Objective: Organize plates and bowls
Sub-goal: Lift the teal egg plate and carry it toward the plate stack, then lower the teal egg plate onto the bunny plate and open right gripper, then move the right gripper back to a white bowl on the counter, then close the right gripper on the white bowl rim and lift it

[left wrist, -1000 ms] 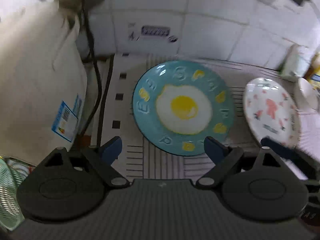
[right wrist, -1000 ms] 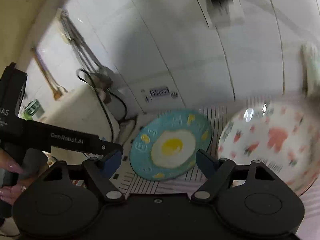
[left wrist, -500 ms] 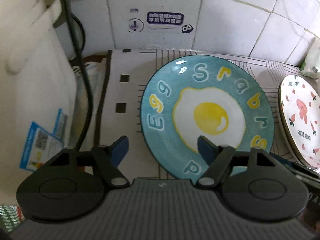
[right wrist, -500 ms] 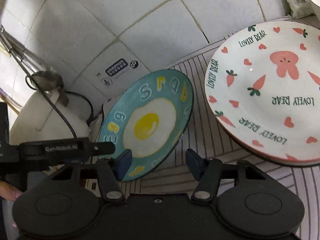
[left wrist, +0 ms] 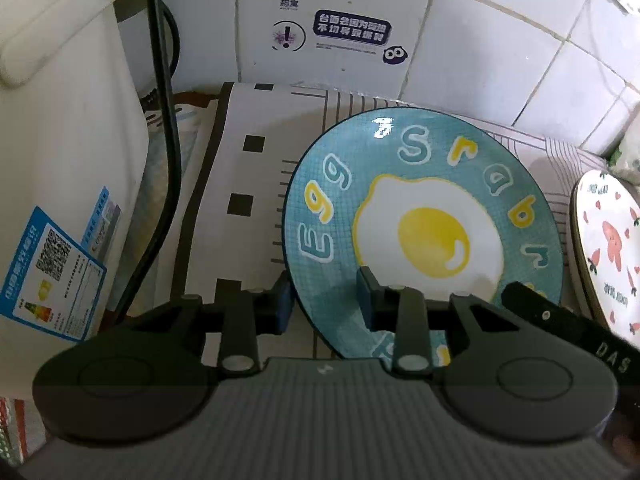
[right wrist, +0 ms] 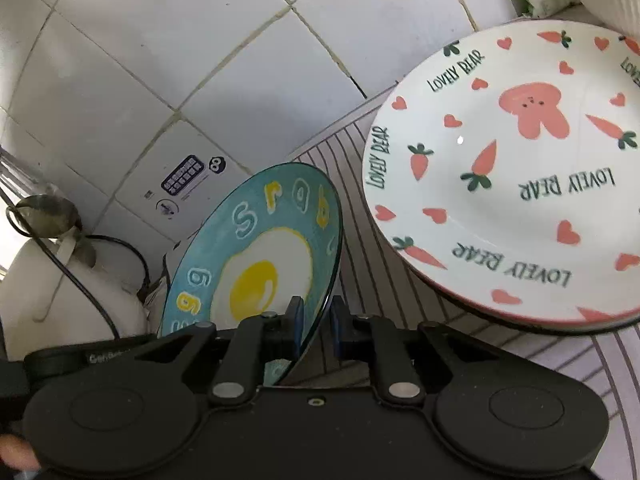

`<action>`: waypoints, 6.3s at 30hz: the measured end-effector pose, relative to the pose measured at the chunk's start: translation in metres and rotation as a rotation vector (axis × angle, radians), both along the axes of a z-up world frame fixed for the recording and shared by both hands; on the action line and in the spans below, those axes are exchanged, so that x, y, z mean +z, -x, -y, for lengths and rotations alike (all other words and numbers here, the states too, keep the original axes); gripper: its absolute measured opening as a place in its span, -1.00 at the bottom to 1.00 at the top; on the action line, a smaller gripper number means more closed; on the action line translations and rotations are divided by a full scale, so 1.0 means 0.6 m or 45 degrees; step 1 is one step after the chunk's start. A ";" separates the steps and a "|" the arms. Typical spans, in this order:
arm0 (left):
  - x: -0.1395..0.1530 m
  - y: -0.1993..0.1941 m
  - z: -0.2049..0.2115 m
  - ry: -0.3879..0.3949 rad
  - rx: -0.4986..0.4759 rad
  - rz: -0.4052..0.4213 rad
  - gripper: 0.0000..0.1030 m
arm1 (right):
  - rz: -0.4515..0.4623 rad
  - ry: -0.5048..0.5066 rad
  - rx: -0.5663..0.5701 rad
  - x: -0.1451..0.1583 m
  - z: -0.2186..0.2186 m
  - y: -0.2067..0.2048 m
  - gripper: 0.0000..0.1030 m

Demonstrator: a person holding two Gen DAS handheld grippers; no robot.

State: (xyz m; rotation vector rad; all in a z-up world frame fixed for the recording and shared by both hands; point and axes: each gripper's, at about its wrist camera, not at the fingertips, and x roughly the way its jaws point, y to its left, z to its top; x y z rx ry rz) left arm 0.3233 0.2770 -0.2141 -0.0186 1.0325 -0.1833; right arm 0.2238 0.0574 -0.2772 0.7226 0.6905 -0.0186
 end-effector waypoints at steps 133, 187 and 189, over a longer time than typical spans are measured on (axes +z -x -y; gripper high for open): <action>0.334 0.324 0.394 -0.251 -0.826 -0.084 0.72 | -0.146 0.712 0.088 0.401 0.249 0.381 0.81; 0.010 0.322 1.003 -0.064 -0.936 -0.246 0.14 | -0.175 0.873 -0.062 0.056 0.700 0.425 0.84; -0.001 0.318 1.008 -0.060 -0.935 -0.274 -0.04 | -0.160 0.854 -0.063 0.051 0.704 0.421 0.86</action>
